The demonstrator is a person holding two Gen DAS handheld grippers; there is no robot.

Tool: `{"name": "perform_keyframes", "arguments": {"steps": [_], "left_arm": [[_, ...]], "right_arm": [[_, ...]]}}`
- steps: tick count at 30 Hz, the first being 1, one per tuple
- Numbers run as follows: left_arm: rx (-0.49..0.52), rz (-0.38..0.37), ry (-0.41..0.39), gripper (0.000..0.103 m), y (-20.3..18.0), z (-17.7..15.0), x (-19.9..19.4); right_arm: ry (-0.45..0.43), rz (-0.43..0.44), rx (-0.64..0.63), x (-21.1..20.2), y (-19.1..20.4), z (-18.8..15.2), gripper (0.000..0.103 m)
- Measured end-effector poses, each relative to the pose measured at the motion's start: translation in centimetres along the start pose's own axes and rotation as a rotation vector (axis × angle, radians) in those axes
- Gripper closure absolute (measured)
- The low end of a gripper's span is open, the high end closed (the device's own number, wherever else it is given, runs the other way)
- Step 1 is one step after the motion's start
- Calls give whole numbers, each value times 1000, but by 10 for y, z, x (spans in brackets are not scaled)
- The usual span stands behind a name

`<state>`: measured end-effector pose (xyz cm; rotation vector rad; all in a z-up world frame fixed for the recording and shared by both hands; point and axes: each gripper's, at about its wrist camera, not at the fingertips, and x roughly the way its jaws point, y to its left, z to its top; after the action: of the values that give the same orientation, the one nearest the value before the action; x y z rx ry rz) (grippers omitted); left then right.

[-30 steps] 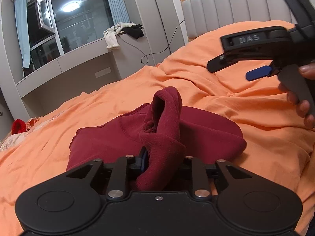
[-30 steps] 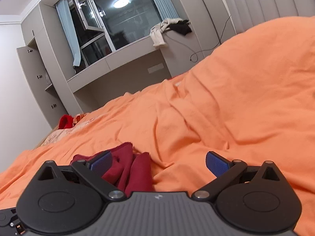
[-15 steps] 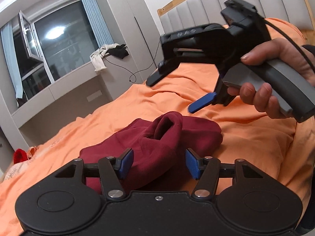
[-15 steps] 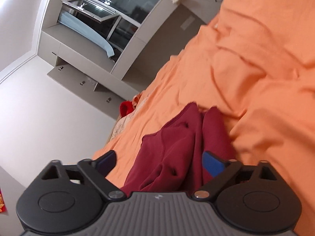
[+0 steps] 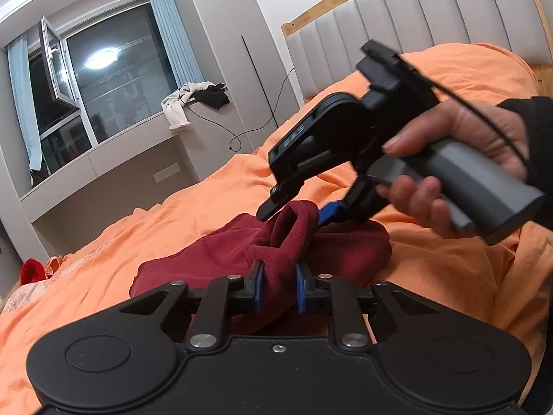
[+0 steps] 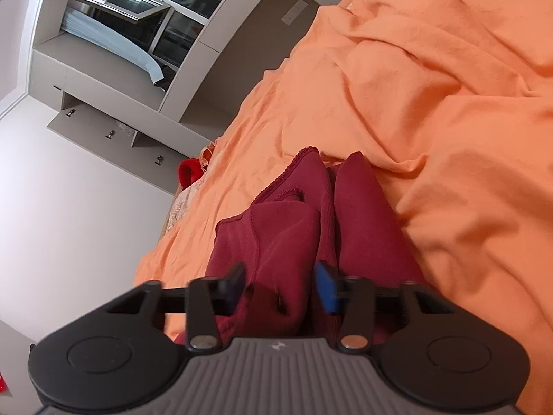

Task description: Fold small clothes

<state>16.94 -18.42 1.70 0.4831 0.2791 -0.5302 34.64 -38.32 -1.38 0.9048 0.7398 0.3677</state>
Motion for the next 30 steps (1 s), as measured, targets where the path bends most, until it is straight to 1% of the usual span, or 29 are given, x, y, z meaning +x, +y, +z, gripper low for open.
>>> {"name": "perform_keyframes", "arguments": {"steps": [2,3,6,7,10,15,18,20,21,22,24,27,28,30], "left_arm": [[-2,3,-1,83,0,0,-1],[-4,3,-1,83,0,0,-1],[-13,4,-7,84,0,0,-2],[-14,5,-11,84,0,1,-2],[-14,8,-29,85,-2,4,-2],[-19,-5,-55,85,-11,11,1],[-23,-20,-60,85,-17,13,5],[-32,-38,-57,85,-21,14,10],[-33,-45,-54,85,-22,13,12],[-31,-52,-48,85,-25,12,15],[-31,-63,-35,85,-28,10,20],[-32,-74,-23,85,-31,7,27],[-29,-74,-23,85,-32,7,28],[-24,-74,-21,85,-34,6,31]], "right_arm": [[6,-2,-3,8,1,1,76],[1,-12,-12,10,2,1,83],[-40,-25,-80,6,11,1,92],[-61,-22,-111,2,15,2,93],[-122,-31,-205,-13,30,1,94],[-217,-29,-310,-37,45,-1,95],[-253,-58,-346,-49,47,-1,97],[-268,-76,-337,-54,43,2,97],[-272,-83,-329,-56,41,3,100],[-276,-91,-322,-59,38,4,102],[-280,-109,-309,-63,29,5,102],[-250,-143,-298,-62,18,5,102],[-232,-151,-294,-60,14,4,101],[-192,-154,-262,-56,6,2,95]]}}
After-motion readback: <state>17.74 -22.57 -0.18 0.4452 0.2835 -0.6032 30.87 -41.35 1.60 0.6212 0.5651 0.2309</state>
